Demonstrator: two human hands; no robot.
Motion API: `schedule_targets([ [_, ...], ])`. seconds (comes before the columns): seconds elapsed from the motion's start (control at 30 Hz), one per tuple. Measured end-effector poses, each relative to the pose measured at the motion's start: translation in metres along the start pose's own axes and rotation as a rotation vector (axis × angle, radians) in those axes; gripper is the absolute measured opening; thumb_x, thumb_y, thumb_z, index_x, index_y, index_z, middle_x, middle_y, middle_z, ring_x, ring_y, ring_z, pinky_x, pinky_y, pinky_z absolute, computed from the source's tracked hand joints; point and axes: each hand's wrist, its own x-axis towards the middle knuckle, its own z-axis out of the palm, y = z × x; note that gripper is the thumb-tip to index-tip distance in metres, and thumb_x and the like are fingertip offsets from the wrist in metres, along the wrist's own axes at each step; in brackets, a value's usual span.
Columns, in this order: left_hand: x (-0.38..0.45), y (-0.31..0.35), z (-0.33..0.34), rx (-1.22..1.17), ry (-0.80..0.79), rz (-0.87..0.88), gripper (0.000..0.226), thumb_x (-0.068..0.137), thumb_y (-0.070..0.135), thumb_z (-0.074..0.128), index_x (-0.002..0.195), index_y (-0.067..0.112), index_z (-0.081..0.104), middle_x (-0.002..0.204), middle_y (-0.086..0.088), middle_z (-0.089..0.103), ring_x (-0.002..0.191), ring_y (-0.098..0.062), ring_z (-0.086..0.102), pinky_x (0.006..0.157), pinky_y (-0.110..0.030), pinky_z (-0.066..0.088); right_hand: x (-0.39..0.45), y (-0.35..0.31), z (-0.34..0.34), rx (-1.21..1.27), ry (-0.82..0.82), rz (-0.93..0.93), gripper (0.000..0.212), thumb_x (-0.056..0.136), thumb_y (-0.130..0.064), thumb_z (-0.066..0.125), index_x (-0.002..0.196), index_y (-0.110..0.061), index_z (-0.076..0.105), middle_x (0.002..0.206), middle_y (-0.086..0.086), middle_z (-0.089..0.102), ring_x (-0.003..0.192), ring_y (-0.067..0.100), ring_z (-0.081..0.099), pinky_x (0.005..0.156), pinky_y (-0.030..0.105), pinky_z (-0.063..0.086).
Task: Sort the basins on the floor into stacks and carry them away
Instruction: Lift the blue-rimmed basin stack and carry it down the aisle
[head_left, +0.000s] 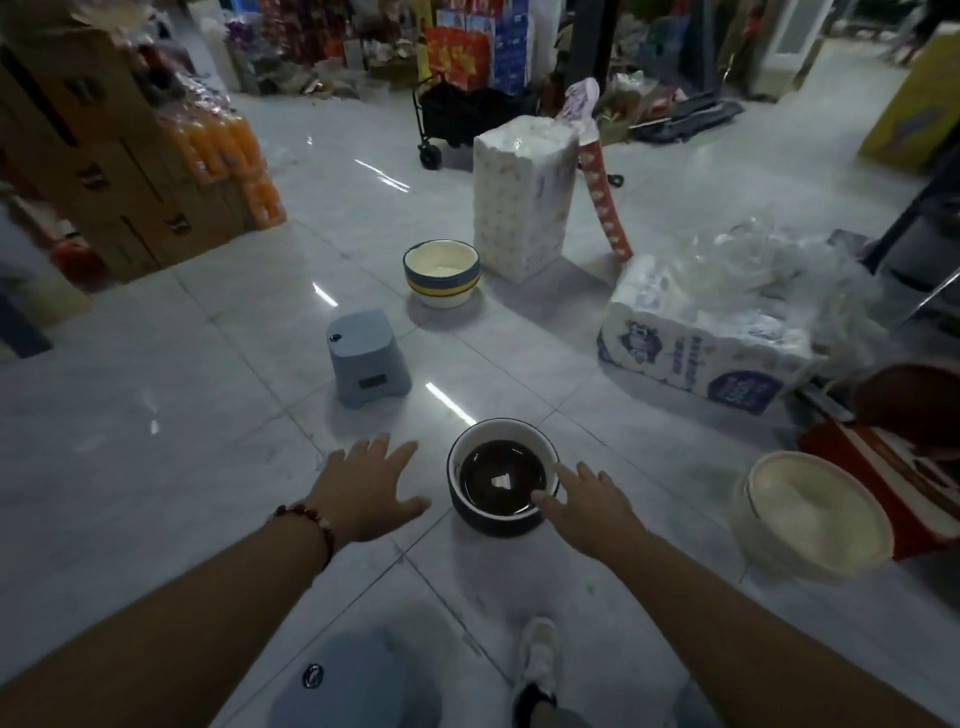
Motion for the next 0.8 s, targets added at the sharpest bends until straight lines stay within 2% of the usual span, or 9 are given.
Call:
schedule_targets([
  [0.1, 0.061, -0.012, -0.015, -0.083, -0.047, -0.071, 0.088, 0.084, 0.081, 0.031, 0.155, 0.035, 0.007, 0.164, -0.007, 0.011, 0.148, -0.028, 0.017, 0.118, -0.049, 0.022, 0.081, -0.012, -0.025, -0.007, -0.037, -0.045, 0.063, 0.092, -0.061, 0.033, 0.143, -0.025, 0.036, 0.139, 0.01, 0.045, 0.125, 0.031, 0.042, 0.104, 0.047, 0.037],
  [0.17, 0.092, -0.025, -0.027, -0.131, -0.078, -0.128, 0.089, 0.083, 0.082, 0.03, 0.156, 0.035, 0.007, 0.164, -0.007, 0.009, 0.149, -0.027, 0.015, 0.118, -0.048, 0.021, 0.126, -0.025, -0.048, -0.034, -0.059, -0.082, 0.061, 0.093, -0.06, 0.033, 0.142, -0.024, 0.037, 0.14, 0.01, 0.044, 0.125, 0.031, 0.041, 0.104, 0.047, 0.037],
  [0.27, 0.127, -0.049, -0.047, -0.188, -0.081, -0.196, 0.093, 0.082, 0.084, 0.026, 0.156, 0.032, 0.008, 0.164, -0.007, 0.008, 0.149, -0.026, 0.014, 0.119, -0.045, 0.02, 0.183, -0.047, -0.083, -0.09, -0.088, -0.134, 0.065, 0.096, -0.059, 0.031, 0.15, -0.022, 0.027, 0.155, 0.012, 0.028, 0.14, 0.036, 0.028, 0.113, 0.05, 0.028],
  [0.37, 0.16, -0.082, -0.064, -0.22, -0.075, -0.25, 0.105, 0.071, 0.093, 0.014, 0.156, 0.032, 0.008, 0.164, -0.007, 0.006, 0.149, -0.027, 0.013, 0.119, -0.045, 0.018, 0.24, -0.077, -0.108, -0.15, -0.106, -0.176, 0.067, 0.097, -0.059, 0.028, 0.153, -0.024, 0.02, 0.161, 0.01, 0.017, 0.146, 0.035, 0.018, 0.117, 0.049, 0.022],
  [0.5, 0.217, -0.144, -0.072, -0.257, -0.068, -0.318, 0.084, 0.088, 0.077, 0.028, 0.156, 0.033, 0.008, 0.165, -0.008, 0.003, 0.15, -0.027, 0.01, 0.12, -0.045, 0.015, 0.319, -0.125, -0.126, -0.224, -0.099, -0.233, 0.067, 0.097, -0.059, 0.03, 0.153, -0.024, 0.02, 0.161, 0.01, 0.018, 0.146, 0.036, 0.017, 0.117, 0.047, 0.019],
  [0.67, 0.316, -0.238, -0.085, -0.266, -0.076, -0.336, 0.084, 0.088, 0.076, 0.032, 0.156, 0.034, 0.005, 0.164, -0.008, 0.004, 0.15, -0.028, 0.012, 0.119, -0.046, 0.017, 0.429, -0.191, -0.141, -0.274, -0.081, -0.23, 0.068, 0.097, -0.06, 0.029, 0.154, -0.025, 0.018, 0.161, 0.008, 0.017, 0.147, 0.036, 0.014, 0.118, 0.047, 0.018],
  [0.8, 0.407, -0.309, -0.119, -0.215, -0.114, -0.278, 0.083, 0.089, 0.073, 0.034, 0.156, 0.033, 0.006, 0.164, -0.008, 0.005, 0.149, -0.029, 0.014, 0.118, -0.046, 0.017, 0.507, -0.232, -0.16, -0.205, -0.056, -0.127, 0.068, 0.097, -0.059, 0.03, 0.154, -0.024, 0.018, 0.162, 0.008, 0.017, 0.147, 0.033, 0.016, 0.118, 0.046, 0.018],
])
